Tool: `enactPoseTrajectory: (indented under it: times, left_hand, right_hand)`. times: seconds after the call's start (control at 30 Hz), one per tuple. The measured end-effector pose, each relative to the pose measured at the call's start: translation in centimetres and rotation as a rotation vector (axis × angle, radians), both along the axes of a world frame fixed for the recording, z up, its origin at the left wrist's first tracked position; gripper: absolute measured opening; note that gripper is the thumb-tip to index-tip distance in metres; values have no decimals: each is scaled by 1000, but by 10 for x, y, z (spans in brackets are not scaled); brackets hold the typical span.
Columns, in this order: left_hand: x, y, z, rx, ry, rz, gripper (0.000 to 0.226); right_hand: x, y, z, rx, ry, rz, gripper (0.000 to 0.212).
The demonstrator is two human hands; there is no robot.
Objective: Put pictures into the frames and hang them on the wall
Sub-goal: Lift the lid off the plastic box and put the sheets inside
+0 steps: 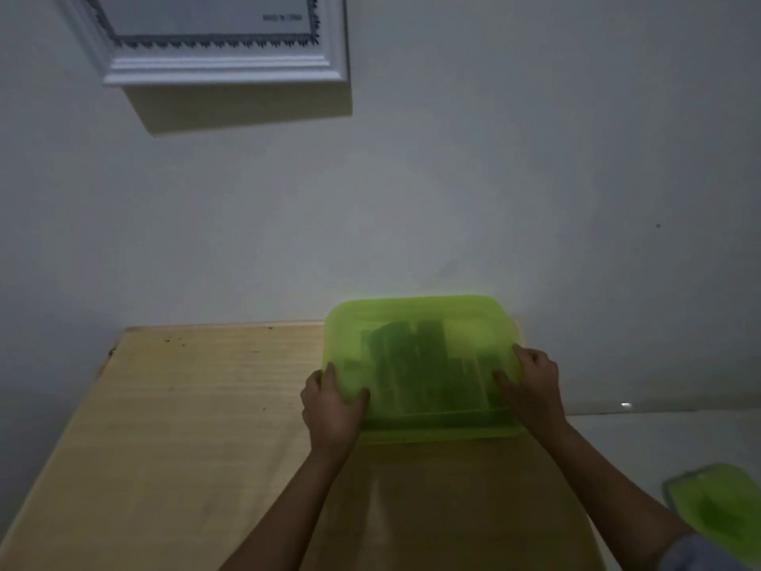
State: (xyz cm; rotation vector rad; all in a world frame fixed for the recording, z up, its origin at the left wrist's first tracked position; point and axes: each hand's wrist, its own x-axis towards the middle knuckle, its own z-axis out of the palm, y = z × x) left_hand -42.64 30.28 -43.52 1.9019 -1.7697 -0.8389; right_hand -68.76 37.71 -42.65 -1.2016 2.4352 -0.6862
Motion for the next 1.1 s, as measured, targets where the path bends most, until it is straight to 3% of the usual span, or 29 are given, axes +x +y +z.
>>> enactPoseTrajectory:
  times: [0.2, 0.4, 0.6, 0.73, 0.9, 1.1]
  left_hand:
    - [13, -8, -12, 114, 232, -74, 89]
    - [16, -17, -16, 174, 329, -72, 108]
    - [21, -16, -22, 182, 325, -96, 112]
    - [21, -15, -23, 167, 297, -118, 96]
    - [21, -14, -21, 191, 283, -141, 92]
    - [28, -24, -32, 266, 262, -148, 113]
  right_hand:
    - [-1, 2, -15, -149, -108, -48, 55]
    - [0, 7, -21, -162, -226, -109, 56]
    - [5, 12, -29, -155, -222, -156, 54]
    - [3, 11, -34, -155, -201, -137, 54]
    - [2, 9, -33, -126, -231, -156, 54]
    - [4, 10, -27, -105, -217, -129, 52]
